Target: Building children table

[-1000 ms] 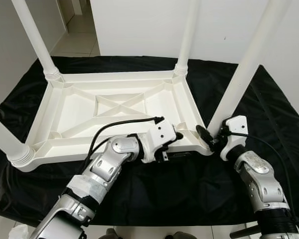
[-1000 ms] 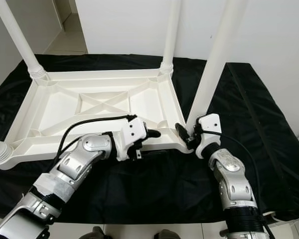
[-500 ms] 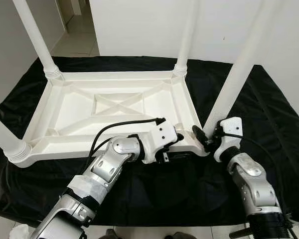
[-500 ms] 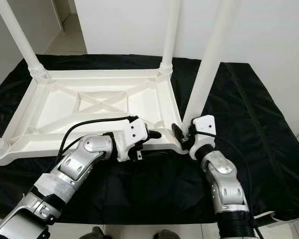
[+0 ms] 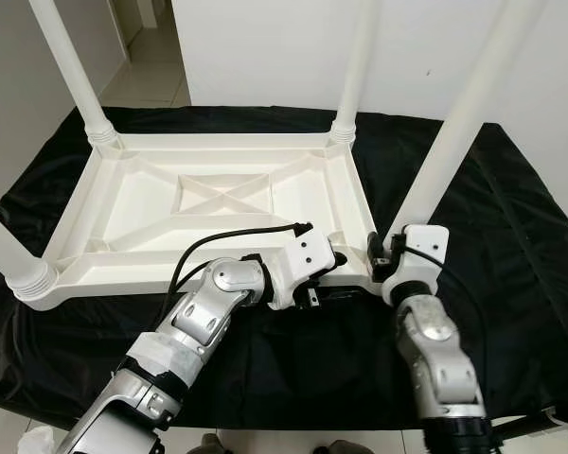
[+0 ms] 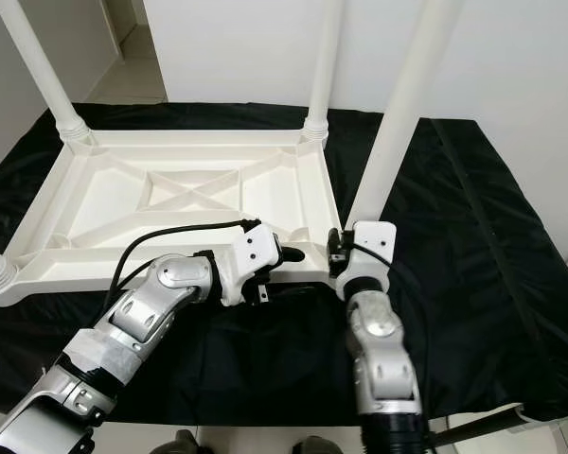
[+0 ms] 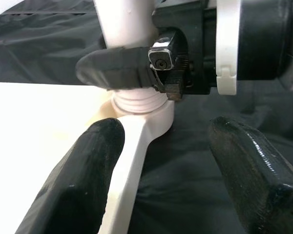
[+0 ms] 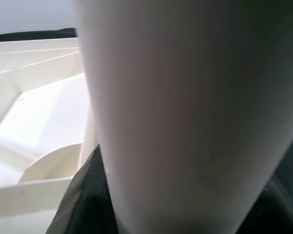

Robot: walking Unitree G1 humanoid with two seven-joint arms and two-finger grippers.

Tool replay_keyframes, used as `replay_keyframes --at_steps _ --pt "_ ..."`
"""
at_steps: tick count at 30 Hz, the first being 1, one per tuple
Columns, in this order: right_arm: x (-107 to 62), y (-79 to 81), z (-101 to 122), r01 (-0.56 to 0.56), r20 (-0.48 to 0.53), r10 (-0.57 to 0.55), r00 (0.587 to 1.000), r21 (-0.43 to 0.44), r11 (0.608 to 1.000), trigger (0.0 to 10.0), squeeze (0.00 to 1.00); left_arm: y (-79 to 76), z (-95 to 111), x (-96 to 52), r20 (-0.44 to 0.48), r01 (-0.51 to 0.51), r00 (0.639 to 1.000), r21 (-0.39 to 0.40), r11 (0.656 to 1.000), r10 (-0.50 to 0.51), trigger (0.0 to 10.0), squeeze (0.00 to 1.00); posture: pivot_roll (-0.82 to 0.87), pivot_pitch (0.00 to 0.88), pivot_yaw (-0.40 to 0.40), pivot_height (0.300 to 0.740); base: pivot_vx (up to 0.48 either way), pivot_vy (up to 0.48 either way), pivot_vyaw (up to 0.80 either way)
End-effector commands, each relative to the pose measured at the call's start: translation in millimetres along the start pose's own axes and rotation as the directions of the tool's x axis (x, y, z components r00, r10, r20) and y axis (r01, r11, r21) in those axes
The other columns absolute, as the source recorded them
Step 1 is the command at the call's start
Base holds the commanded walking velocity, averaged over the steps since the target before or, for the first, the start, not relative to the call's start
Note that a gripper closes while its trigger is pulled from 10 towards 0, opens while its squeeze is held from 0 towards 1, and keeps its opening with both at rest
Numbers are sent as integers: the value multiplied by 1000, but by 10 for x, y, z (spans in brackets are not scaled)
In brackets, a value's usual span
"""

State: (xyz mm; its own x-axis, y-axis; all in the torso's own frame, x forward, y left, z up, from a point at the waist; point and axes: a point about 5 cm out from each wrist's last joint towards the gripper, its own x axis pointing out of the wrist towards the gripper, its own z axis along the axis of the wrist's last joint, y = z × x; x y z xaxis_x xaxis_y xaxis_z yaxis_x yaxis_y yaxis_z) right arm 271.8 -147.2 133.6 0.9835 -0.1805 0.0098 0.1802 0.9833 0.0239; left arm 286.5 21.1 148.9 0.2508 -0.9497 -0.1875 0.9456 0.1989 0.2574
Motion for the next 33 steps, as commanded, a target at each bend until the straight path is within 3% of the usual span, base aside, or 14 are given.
replay_keyframes --at_steps 1,4,8,9,11,12,18,19,22,23,27,29,33 --pt "-59 -83 -79 149 -33 -150 988 -20 989 10000 0 9 -10 -2 -15 -14 1000 10 1000 15 10000 0 -50 0 17 740 0 0 0" --pt "-81 -65 -70 202 -34 -203 979 -20 979 10000 0 10 -9 3 -15 -13 1000 10 1000 14 10000 0 -51 0 19 740 0 0 0" --pt "-68 -71 -20 170 -11 -170 985 38 985 10000 0 9 -7 4 -14 -10 1000 8 1000 11 10000 0 -51 0 20 740 0 0 0" --pt "-71 -78 -12 162 -3 -162 987 40 986 10000 812 7 -8 0 -14 -10 1000 8 1000 10 10000 0 -50 0 20 740 0 0 0" --pt "-71 -78 -12 162 -3 -162 987 40 986 10000 812 7 -8 0 -14 -10 1000 8 1000 10 10000 0 -50 0 20 740 0 0 0" --pt "-77 -77 -5 164 2 -164 986 40 986 10000 1000 6 -9 -2 -15 -10 1000 8 1000 10 10000 0 -50 0 20 740 0 0 0" --pt "-89 -74 5 93 16 -94 995 51 994 10000 1000 7 -12 -10 -16 -14 1000 7 1000 14 10000 0 -44 0 12 740 0 0 0" --pt "-90 -69 2 9 16 -10 1000 49 999 10000 694 8 -12 -10 -16 -15 1000 8 1000 15 10000 0 -44 0 11 740 0 0 0" --pt "-96 -58 2 -87 15 87 996 45 995 10000 694 10 -12 -9 -16 -17 1000 9 1000 17 10000 0 -44 0 11 740 0 0 0" --pt "-90 -92 0 -126 16 125 992 28 992 10000 0 12 -9 -5 -15 -16 1000 9 1000 17 10000 0 -47 0 11 740 0 0 0" --pt "-45 -249 -2 -254 9 255 967 -72 965 10000 0 18 0 9 -11 -14 1000 11 1000 14 10000 0 -49 0 12 740 0 0 0" --pt "-30 -287 36 -368 16 370 929 -91 926 10000 0 22 5 15 -9 -12 1000 13 1000 12 10000 0 -50 0 12 740 0 0 0" --pt "34 -344 71 -410 16 416 909 -140 901 10000 0 23 9 20 -8 -10 1000 17 1000 10 10000 0 -49 0 13 740 0 0 0"
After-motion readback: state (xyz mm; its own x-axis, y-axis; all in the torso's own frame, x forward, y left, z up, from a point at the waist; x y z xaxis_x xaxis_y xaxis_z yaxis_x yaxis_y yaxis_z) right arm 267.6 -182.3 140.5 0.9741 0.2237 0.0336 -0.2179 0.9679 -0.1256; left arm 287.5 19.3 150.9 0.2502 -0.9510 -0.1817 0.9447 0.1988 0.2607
